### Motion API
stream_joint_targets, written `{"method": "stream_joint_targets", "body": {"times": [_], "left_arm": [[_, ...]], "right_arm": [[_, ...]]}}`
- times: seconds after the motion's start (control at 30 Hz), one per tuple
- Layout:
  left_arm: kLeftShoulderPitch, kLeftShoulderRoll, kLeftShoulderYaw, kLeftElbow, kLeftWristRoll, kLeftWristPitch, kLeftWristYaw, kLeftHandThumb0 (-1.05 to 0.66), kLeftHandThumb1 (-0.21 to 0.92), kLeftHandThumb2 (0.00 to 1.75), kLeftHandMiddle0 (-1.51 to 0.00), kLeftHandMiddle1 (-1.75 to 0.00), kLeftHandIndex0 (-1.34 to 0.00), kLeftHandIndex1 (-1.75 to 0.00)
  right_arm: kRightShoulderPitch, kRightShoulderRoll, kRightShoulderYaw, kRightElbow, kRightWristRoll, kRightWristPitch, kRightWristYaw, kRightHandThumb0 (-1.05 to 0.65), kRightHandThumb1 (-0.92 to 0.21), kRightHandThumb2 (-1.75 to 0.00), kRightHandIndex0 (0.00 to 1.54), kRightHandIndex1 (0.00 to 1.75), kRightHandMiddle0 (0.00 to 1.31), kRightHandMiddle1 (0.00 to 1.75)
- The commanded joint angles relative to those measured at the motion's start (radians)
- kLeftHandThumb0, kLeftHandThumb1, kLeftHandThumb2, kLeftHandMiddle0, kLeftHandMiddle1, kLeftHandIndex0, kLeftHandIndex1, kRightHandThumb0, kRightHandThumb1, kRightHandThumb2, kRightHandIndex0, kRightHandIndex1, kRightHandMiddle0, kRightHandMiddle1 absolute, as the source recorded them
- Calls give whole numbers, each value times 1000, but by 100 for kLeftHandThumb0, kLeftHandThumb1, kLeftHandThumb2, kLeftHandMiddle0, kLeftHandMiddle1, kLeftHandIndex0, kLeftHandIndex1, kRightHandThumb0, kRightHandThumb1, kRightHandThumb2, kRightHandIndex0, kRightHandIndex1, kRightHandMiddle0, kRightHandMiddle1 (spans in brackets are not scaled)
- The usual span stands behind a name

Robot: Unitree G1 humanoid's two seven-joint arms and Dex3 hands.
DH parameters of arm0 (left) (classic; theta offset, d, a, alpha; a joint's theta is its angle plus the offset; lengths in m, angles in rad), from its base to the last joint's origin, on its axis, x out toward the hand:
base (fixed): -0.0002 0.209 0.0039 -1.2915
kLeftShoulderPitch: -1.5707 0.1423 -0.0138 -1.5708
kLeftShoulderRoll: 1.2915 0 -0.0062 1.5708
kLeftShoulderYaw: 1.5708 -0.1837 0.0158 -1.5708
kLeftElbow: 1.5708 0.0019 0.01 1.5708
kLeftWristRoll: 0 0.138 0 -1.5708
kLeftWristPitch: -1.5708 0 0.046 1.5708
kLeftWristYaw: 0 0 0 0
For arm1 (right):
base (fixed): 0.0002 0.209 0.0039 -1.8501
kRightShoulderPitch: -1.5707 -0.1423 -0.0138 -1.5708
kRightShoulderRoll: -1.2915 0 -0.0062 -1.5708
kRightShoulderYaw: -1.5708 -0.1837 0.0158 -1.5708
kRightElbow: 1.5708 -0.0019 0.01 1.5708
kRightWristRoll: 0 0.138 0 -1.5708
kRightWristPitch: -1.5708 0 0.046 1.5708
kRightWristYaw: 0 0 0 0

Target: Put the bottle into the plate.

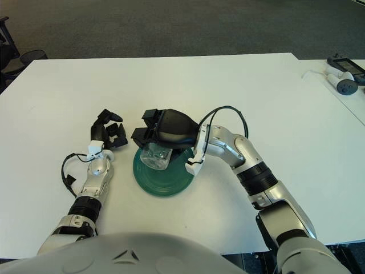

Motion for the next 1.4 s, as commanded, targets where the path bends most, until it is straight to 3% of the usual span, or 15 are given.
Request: {"method": "stream_joint_targets", "body": {"times": [0.0,0.07,0.13,0.2,0.3,0.33,0.37,0.5,0.63,0.77,1.1,1.37], "left_arm": [[50,5,-1,35,16,32,15,-55,15,153,-125,-175,-75,-175],[50,6,-2,36,20,30,18,-54,15,153,-125,-175,-75,-175],[48,9,-3,41,28,24,25,-54,15,152,-125,-175,-75,-175],[46,10,-4,48,37,18,34,-54,15,153,-126,-175,-75,-175],[44,11,-4,54,44,14,44,-55,14,154,-126,-175,-76,-175],[42,12,-5,56,47,15,48,-55,13,154,-126,-175,-76,-175],[41,12,-5,58,50,16,52,-55,13,154,-126,-175,-77,-175],[44,11,-10,50,59,21,61,-56,13,155,-124,-175,-77,-175],[45,8,-10,44,61,21,65,-55,13,154,-122,-175,-77,-175],[39,8,-1,60,55,8,69,-55,14,153,-121,-175,-76,-175],[23,20,0,122,51,-71,72,-53,18,148,-119,-175,-72,-175],[-13,37,24,237,3,-127,27,-53,18,148,-115,-175,-72,-175]], "right_arm": [[-1,3,-9,-19,-4,-10,-19,-1,-33,-121,57,175,61,143],[-2,0,-9,-24,-13,-10,-19,-1,-34,-117,58,175,63,137],[-3,-9,-9,-40,-32,-7,-11,-1,-41,-115,49,174,51,154],[-1,-19,-9,-62,-51,-1,-1,-22,-70,-73,44,159,40,159],[4,-27,-12,-84,-72,10,5,-57,-85,-56,40,141,25,142],[6,-30,-13,-93,-82,16,8,-61,-86,-55,39,139,24,140],[7,-32,-13,-99,-89,21,10,-68,-88,-56,37,123,18,133],[8,-42,-13,-116,-96,34,26,-78,-91,-63,33,89,8,117],[0,-66,-6,-124,-89,44,68,-83,-92,-75,28,43,2,96],[-1,-73,1,-128,-70,62,107,-85,-92,-81,26,18,0,76],[11,-96,-7,-136,-67,85,137,-91,-92,-86,15,2,0,33],[0,-124,-13,-138,-54,85,159,-95,-92,-90,7,0,0,16]]}}
